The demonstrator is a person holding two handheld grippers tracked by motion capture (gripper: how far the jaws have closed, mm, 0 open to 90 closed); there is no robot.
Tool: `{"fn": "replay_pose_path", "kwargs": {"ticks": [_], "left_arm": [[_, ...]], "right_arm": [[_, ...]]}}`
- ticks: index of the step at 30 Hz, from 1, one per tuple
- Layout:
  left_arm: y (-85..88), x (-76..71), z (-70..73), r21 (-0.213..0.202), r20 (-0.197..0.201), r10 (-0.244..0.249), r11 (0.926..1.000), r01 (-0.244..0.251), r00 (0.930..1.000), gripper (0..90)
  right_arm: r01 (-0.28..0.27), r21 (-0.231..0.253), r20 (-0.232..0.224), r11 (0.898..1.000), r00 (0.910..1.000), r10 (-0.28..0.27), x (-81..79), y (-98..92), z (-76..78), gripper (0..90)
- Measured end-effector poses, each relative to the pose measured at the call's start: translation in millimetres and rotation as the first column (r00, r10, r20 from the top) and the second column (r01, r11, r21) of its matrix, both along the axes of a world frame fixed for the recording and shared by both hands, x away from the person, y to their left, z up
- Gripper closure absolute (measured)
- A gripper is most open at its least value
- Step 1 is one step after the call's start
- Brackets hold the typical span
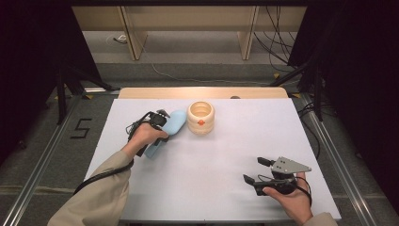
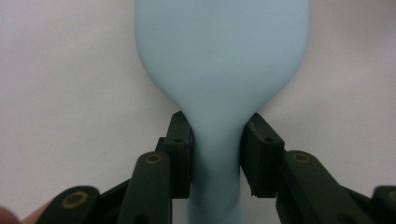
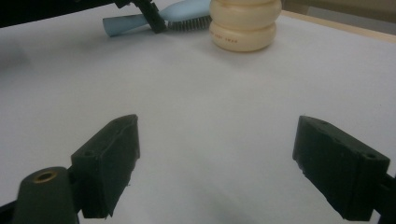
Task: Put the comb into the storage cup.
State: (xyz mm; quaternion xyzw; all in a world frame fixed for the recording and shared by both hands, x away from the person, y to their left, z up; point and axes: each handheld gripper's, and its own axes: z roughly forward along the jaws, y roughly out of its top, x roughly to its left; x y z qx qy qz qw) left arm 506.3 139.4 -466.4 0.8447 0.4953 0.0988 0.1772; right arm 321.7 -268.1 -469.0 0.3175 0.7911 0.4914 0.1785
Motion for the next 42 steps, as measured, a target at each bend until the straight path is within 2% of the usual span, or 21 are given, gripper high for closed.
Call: {"fn": "replay_pose_path", "kwargs": {"ticks": [4, 19, 38, 42], "left_arm": [[-0.2, -0.6, 0.3, 0.005, 0.0, -0.002, 1.0, 0.002, 1.0, 67.1], [1.4, -2.9, -0.5, -0.02, 0.003, 0.032, 0.9993, -0.032, 0.9995, 68.7], [5.4, -6.7, -1.8, -0.048, 0.031, 0.048, 0.9978, -0.046, 0.9984, 69.1], [7.7, -8.4, -0.5, -0.064, 0.043, 0.049, 0.9969, -0.046, 0.9979, 69.1]], "right_arm": [[0.0, -0.001, -0.001, 1.0, 1.0, 0.0, 0.1, 0.0, -0.2, 15.9], [0.0, -0.001, -0.001, 1.0, 1.0, 0.0, 0.3, 0.1, -0.4, 15.9], [-0.001, 0.0, -0.003, 1.0, 1.0, 0.001, 0.3, 0.2, -0.5, 15.9], [-0.001, 0.0, -0.004, 1.0, 1.0, 0.001, 0.4, 0.1, -0.6, 15.9]]}}
